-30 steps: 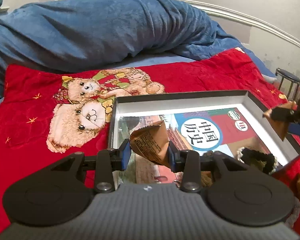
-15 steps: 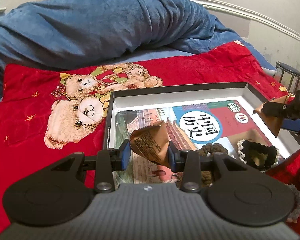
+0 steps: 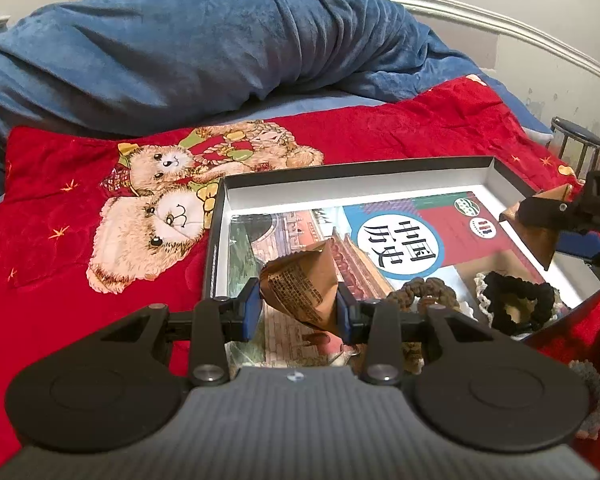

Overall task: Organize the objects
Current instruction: 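Hold brown packet over box with left tool while right tool carries Choco Magic packet over box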

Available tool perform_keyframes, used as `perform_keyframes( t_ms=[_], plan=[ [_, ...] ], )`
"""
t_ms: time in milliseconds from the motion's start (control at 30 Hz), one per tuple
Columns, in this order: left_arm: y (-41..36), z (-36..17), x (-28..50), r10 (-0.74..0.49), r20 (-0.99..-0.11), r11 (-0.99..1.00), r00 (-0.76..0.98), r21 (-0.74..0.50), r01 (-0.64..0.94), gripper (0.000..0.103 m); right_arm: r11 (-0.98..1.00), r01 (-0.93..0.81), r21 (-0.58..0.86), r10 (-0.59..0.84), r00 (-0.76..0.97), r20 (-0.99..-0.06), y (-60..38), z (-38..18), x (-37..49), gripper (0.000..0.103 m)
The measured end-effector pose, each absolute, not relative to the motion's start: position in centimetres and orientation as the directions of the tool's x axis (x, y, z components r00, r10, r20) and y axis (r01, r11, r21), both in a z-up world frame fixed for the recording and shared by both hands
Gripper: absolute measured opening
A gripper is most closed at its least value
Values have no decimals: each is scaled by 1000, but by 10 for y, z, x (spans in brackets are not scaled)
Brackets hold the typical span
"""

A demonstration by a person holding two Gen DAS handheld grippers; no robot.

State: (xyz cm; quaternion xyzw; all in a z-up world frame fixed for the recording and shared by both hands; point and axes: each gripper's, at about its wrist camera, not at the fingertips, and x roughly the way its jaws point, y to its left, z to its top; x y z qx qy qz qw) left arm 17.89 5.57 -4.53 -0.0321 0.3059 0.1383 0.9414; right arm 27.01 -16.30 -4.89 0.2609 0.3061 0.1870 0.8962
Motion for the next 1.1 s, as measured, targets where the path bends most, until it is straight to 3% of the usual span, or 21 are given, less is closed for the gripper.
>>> perform_keyframes(
  t_ms=[1100],
  plan=[
    [53,-46,180,240,-586,962,774,36,-271,43,799,-179,574,493,741,-455,-161,-48,268,31]
  ],
)
